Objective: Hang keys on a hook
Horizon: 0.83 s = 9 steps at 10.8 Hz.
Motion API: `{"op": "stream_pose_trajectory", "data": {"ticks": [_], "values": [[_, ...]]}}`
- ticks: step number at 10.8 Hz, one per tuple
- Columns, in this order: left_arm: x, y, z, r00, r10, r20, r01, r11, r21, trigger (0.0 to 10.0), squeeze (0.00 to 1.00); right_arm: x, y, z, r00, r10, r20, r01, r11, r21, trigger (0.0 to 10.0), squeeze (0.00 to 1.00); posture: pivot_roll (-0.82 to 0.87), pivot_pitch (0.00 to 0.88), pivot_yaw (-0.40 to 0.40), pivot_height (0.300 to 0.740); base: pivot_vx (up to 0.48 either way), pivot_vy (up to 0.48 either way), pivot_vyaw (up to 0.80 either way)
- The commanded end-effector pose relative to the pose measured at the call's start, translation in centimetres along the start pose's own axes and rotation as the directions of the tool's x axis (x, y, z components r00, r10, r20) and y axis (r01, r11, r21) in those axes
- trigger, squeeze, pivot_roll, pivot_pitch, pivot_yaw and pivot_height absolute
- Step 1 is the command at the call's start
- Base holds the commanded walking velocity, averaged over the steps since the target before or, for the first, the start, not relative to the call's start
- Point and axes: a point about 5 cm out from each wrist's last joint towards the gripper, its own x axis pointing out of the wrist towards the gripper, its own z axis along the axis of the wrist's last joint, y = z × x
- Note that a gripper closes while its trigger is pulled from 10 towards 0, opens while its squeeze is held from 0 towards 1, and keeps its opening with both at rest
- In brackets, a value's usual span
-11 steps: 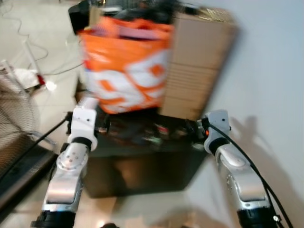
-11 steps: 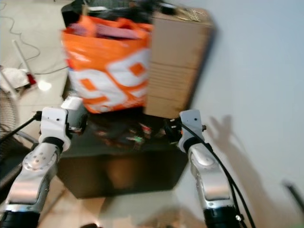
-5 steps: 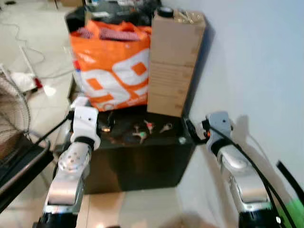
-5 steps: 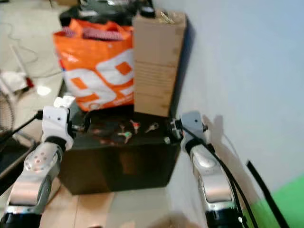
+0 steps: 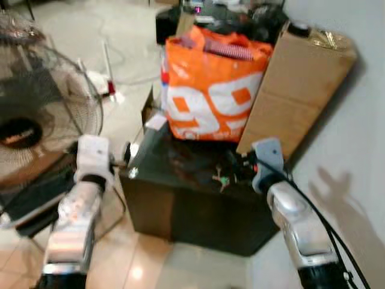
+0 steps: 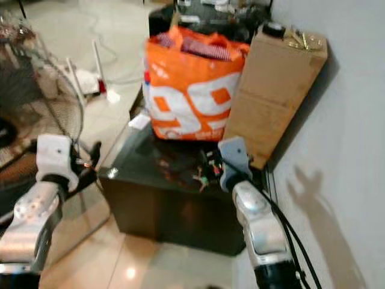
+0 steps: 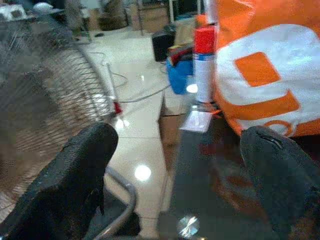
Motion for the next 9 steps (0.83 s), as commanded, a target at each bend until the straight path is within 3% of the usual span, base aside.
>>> {"op": "stream_pose_trajectory", "data": {"ticks": [1,9], "values": [[0.3,-1.1,0.6,0.999,-0.040,0.018,0.041,0.999,-0.015,10.0,0.00,-0.3,-1.3,-0.3,0.999,-0.046,-0.018,0.046,0.999,-0.007,10.0,0.00,-0.02,0.000,-0.031,0.740,0.319,0.000,0.00],[0.7,-1.7,0.5,0.998,-0.058,0.009,0.058,0.998,-0.013,10.0,0.00,-0.1,-2.3,-0.6,0.994,-0.096,-0.048,0.095,0.995,-0.016,10.0,0.00,-0.02,0.000,-0.040,0.740,0.314,0.000,0.00]]}}
